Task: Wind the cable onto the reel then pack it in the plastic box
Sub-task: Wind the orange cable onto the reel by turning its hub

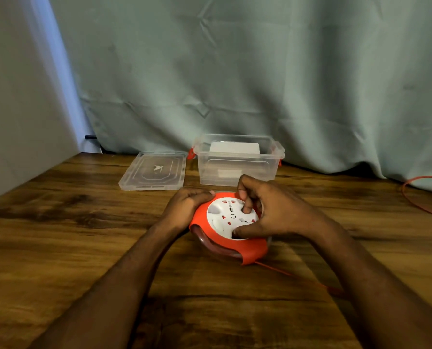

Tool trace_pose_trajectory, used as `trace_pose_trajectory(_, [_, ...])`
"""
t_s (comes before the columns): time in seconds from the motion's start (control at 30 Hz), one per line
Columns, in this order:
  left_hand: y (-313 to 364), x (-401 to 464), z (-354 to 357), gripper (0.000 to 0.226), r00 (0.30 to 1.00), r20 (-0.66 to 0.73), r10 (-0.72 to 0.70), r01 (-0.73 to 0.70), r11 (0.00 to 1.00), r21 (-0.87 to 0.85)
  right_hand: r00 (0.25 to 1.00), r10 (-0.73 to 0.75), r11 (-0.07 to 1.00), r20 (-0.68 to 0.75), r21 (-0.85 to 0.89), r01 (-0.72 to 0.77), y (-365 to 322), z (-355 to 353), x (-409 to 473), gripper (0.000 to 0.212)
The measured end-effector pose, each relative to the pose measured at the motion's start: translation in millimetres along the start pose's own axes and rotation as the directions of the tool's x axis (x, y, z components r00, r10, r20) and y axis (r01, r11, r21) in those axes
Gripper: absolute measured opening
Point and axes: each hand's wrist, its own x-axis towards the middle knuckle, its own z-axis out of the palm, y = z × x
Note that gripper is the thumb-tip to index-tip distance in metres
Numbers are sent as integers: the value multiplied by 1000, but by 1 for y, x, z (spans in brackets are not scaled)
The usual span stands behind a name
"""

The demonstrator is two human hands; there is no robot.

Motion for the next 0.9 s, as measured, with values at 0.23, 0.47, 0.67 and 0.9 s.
trace_pose_trajectory(0.23, [1,0,0,25,1000,1,15,-15,1000,5,998,40,994,-54,-97,-45,-8,3,-1,56])
trace_pose_trajectory(0.47, [0,0,1,24,1000,-11,5,-5,1000,-14,982,126,976,-139,-161,-148,-16,15,6,58])
trace_pose_trajectory(0.67, [3,-2,2,19,1000,-1,-3,3,1000,-4,978,175,972,-113,-136,-189,-21,19,9,49])
trace_pose_trajectory(0.9, [2,-2,0,24,1000,-12,-15,15,1000,13,998,-17,997,59,79,12,8,-10,1,49])
